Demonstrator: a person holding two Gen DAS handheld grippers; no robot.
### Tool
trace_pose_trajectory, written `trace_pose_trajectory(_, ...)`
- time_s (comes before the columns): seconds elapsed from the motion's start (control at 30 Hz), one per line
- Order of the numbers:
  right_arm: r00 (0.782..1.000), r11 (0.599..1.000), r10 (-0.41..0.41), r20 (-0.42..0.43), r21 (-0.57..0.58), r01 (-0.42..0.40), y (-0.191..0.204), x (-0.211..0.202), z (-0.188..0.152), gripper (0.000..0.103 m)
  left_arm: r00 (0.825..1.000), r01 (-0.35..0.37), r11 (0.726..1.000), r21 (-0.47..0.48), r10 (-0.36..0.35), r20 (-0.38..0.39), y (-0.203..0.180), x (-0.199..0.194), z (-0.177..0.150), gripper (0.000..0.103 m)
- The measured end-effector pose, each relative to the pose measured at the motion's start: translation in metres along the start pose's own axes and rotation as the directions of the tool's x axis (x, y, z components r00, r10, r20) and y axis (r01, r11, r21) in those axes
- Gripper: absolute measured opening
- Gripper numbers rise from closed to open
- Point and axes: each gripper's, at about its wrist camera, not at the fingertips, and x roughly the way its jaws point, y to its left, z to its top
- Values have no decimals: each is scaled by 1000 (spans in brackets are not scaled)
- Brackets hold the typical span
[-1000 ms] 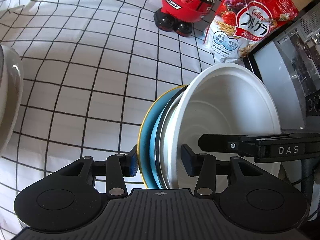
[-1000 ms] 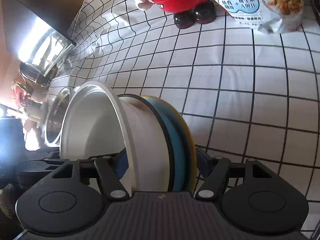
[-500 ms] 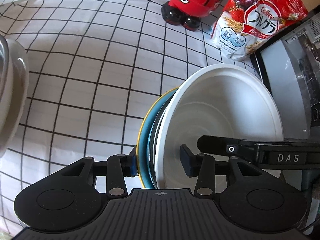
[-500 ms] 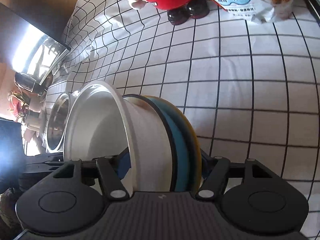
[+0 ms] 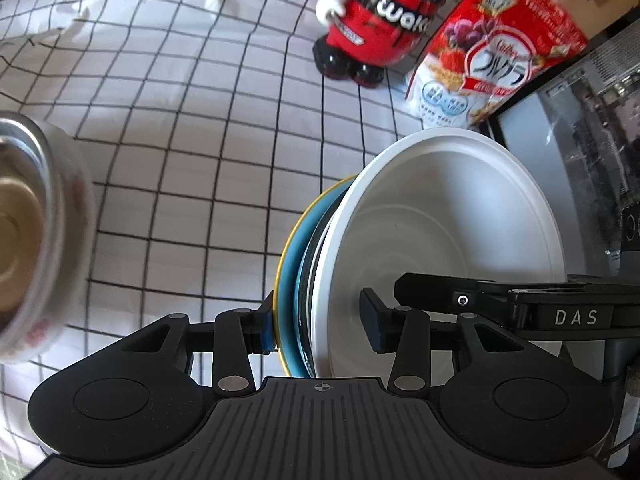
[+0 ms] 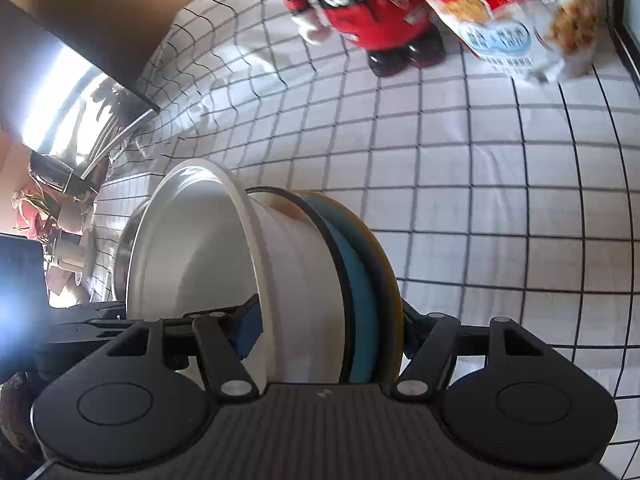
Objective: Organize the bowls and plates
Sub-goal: 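Lift the stack with both grippers and carry it toward the steel bowl, then lower the stack onto the steel bowl in the large white bowl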
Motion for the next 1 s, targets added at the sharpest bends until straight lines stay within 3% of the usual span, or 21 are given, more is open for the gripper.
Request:
trace_pose_trajectory(0.33,998,997,15,57,-82,-10,107,-1,24,67,996,-7,999,51,3,86,49,-83,15,45)
trace_pose_trajectory(0.6,997,981,79,9,-178,-76,211,61,40,67,986,-115,992,60,107,129,131,-151,34,45)
trace_pose_trajectory(0.77,996,983,66,-62,-165,-76,246,114,43,67,988,-130,991,14,129,85,189,-151,39,46)
trace_pose_trajectory(1.0,988,996,20,-152,-85,-33,240,165,34,67,997,-79,997,-7,79,-17,233,-115,37,44)
